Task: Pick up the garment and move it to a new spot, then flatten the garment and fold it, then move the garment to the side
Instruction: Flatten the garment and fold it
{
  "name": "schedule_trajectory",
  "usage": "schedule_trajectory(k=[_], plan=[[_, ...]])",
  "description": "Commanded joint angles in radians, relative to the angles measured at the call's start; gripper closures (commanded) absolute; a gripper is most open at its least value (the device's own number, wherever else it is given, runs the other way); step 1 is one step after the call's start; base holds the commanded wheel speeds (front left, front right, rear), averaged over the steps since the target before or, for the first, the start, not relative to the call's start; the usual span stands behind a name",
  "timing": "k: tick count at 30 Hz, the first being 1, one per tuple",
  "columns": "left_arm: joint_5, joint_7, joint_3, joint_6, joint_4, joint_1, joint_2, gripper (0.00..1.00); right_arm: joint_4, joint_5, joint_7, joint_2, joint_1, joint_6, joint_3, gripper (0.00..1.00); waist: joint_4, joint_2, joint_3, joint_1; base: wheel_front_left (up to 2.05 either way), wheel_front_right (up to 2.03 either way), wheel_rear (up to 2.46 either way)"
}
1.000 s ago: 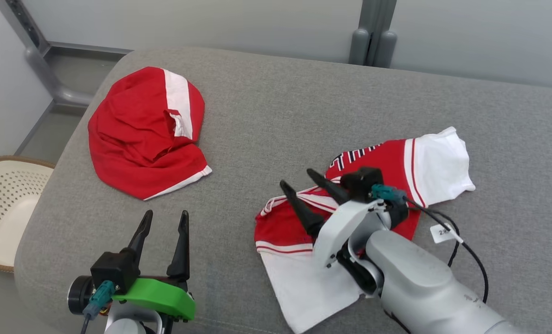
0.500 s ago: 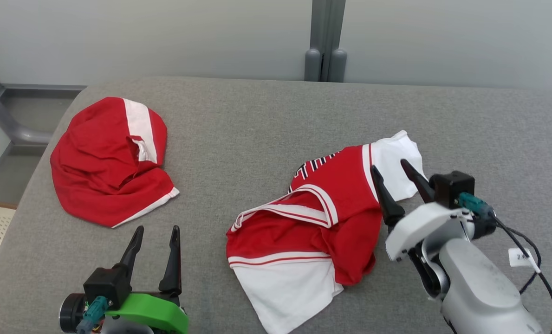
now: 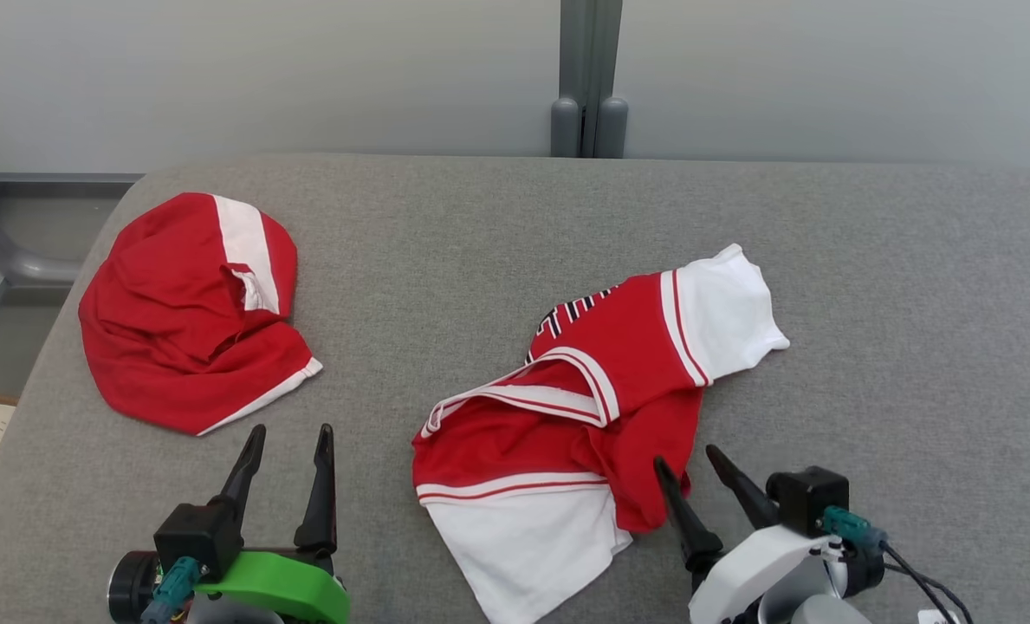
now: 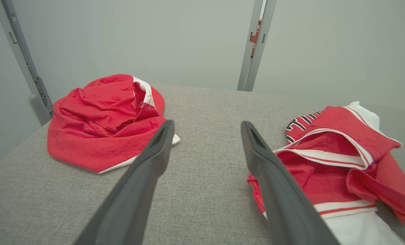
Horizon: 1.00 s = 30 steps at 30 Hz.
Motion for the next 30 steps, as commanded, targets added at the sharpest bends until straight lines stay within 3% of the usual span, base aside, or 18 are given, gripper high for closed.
schedule_trajectory(k=[1,17,19,20,21,26,30], plan=[[0.002,0.0,0.004,0.0,-0.003,0.005,0.001,0.0,-0.016,0.016,0.007,0.005,0.028,-0.001,0.008,0.0,0.006,0.0,0.002,0.0001,0.0,0.0,0.0],[-0.014,0.0,-0.015,-0.002,0.001,-0.019,0.001,0.0,0.069,0.075,0.031,0.029,0.026,-0.001,-0.006,0.02,0.046,0.0,0.023,0.0001,0.0,0.0,0.0],[-0.015,0.0,-0.018,-0.002,0.002,-0.023,0.001,0.0,0.088,0.084,0.028,0.032,0.011,-0.001,0.005,0.24,0.05,0.0,0.028,0.0001,0.0,0.0,0.0],[-0.015,0.0,-0.018,-0.002,0.003,-0.024,0.001,0.0,0.096,0.095,0.025,0.034,0.003,-0.001,0.012,0.65,0.052,0.0,0.029,0.0001,0.0,0.0,0.0],[-0.015,0.0,-0.017,-0.002,0.003,-0.025,0.001,0.0,0.103,0.099,0.024,0.036,-0.001,-0.001,0.021,1.0,0.053,0.0,0.03,0.0001,0.0,0.0,0.0],[-0.009,0.0,-0.006,-0.002,0.004,-0.026,0.001,0.0,0.114,0.107,0.006,0.037,-0.027,-0.001,0.038,1.0,0.052,0.0,0.032,0.0001,0.0,0.0,0.0],[-0.012,0.0,0.003,-0.001,-0.003,-0.007,0.001,0.0,0.081,0.094,-0.005,-0.011,-0.035,-0.001,-0.045,1.0,0.032,0.0,0.033,0.0001,0.0,0.0,0.0]])
